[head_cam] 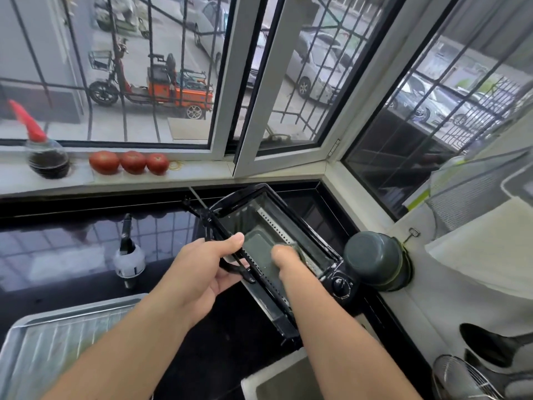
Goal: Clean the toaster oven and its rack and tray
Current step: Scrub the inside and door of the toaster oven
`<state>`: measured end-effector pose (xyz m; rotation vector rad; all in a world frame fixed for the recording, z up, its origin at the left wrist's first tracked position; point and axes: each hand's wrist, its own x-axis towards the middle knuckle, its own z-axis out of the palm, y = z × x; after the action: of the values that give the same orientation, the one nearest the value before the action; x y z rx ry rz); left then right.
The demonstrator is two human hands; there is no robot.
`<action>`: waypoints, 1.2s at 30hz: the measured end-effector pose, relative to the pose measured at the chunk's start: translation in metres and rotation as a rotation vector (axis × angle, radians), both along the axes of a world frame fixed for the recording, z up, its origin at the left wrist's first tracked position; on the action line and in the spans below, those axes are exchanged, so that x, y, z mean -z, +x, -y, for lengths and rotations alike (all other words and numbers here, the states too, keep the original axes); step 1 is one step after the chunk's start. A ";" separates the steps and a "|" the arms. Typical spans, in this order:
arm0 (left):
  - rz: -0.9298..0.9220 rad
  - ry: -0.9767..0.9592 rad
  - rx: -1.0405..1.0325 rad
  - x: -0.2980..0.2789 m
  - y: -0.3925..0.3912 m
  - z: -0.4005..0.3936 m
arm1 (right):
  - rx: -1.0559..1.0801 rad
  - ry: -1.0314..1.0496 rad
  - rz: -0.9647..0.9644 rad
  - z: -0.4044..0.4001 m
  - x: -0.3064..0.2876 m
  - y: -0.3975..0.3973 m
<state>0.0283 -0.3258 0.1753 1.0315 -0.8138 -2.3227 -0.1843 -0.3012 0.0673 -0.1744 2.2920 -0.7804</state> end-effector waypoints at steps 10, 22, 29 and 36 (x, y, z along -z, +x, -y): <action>0.012 -0.004 0.015 0.003 -0.003 0.003 | 1.136 -0.973 0.447 -0.011 -0.012 -0.012; 0.071 -0.033 0.042 0.004 -0.002 0.007 | 0.678 -0.841 0.441 0.004 -0.010 -0.020; 0.077 -0.092 0.028 -0.002 -0.003 0.002 | 0.477 -0.763 0.371 0.025 -0.011 -0.014; 0.180 -0.130 0.004 0.004 -0.002 0.002 | 0.147 -0.654 0.179 0.077 0.010 -0.024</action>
<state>0.0262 -0.3278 0.1713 1.1937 -1.0225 -2.1704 -0.2083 -0.3784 0.0575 -0.2192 1.8262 -1.5389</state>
